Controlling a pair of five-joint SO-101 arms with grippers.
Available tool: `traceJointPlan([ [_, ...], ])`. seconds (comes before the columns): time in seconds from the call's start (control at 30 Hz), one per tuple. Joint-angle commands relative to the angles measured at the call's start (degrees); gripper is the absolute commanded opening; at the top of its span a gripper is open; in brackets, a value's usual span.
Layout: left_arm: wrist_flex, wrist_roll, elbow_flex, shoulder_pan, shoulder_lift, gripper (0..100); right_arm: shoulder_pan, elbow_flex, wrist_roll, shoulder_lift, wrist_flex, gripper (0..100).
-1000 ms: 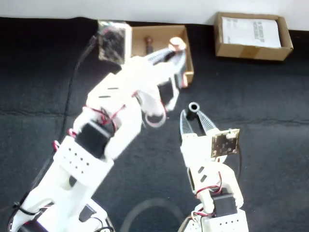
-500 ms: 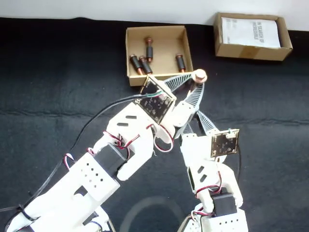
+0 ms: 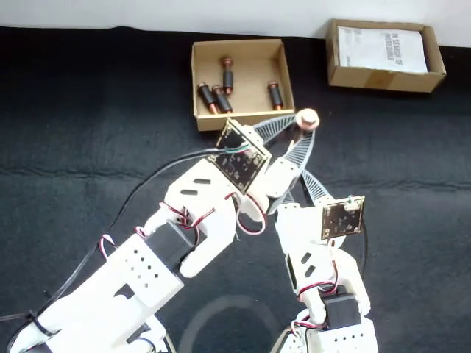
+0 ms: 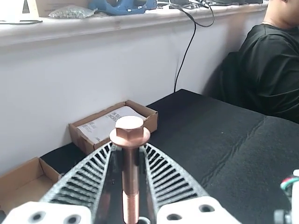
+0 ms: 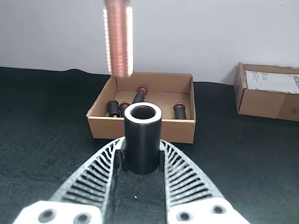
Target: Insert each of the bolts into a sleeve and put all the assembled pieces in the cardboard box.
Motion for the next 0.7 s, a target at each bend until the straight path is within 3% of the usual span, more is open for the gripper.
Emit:
traceJointPlan([
  [0.0, -1.2, -0.1, 0.4, 0.4, -1.8, 1, 0.2, 8.4, -0.6, 0.0, 0.0, 0.7],
  [0.4, -1.3, 9.9, -1.4, -3.0, 3.6, 1, 0.2, 8.4, -0.6, 0.0, 0.0, 0.7],
  [0.67, -1.3, 10.4, -4.1, -2.9, 7.3, 1, 0.3, 8.4, -0.6, 0.0, 0.0, 0.7],
])
